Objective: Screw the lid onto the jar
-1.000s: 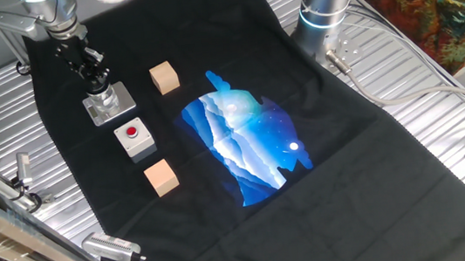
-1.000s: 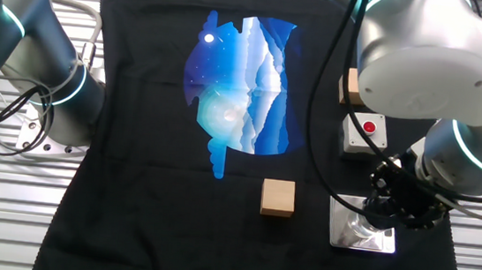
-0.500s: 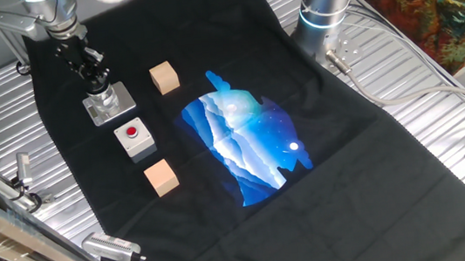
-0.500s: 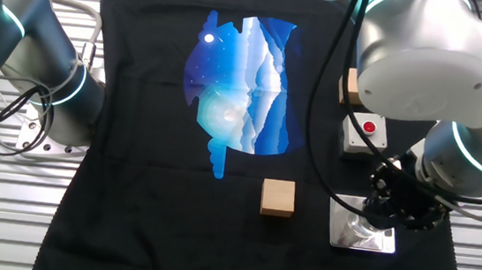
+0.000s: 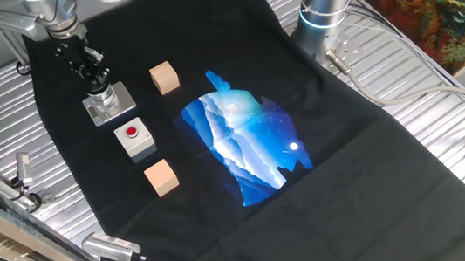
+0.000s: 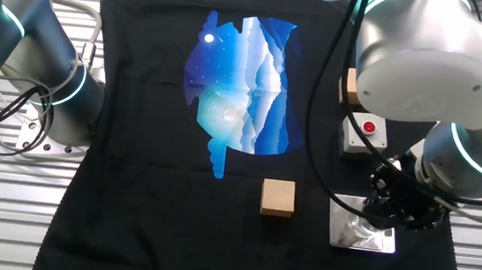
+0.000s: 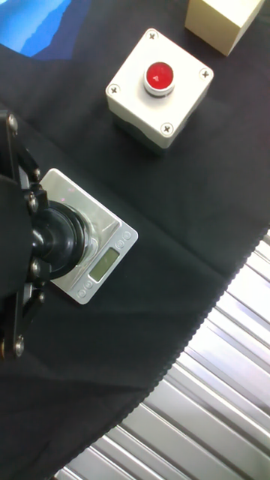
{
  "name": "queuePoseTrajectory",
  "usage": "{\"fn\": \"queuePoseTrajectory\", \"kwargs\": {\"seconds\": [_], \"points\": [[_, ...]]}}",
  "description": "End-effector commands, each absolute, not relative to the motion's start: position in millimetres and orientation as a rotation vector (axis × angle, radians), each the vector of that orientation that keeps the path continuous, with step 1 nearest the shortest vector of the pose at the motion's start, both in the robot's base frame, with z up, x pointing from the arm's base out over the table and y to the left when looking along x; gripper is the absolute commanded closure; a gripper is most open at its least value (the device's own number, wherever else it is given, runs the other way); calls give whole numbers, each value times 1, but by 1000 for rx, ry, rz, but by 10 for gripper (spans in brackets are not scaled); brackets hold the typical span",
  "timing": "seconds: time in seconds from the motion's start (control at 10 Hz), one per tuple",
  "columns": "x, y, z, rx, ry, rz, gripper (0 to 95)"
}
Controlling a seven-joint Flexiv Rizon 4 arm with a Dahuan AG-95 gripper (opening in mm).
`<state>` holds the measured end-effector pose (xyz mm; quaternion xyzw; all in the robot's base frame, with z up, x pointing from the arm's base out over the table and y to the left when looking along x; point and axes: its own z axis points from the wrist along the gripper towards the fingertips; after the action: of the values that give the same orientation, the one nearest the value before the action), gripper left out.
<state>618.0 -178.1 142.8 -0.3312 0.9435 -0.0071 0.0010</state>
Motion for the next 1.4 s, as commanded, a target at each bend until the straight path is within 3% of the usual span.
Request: {"fn": "queuePoseTrajectory", "kwargs": {"seconds": [0.1,0.7,0.8,1.4], "points": [[618,-178,143,-1035,2964,-23,760],[618,-178,142,-1025,2967,-25,760],[618,-178,142,-1026,2966,-24,950],[619,-179,140,-1040,2956,2,950]]}}
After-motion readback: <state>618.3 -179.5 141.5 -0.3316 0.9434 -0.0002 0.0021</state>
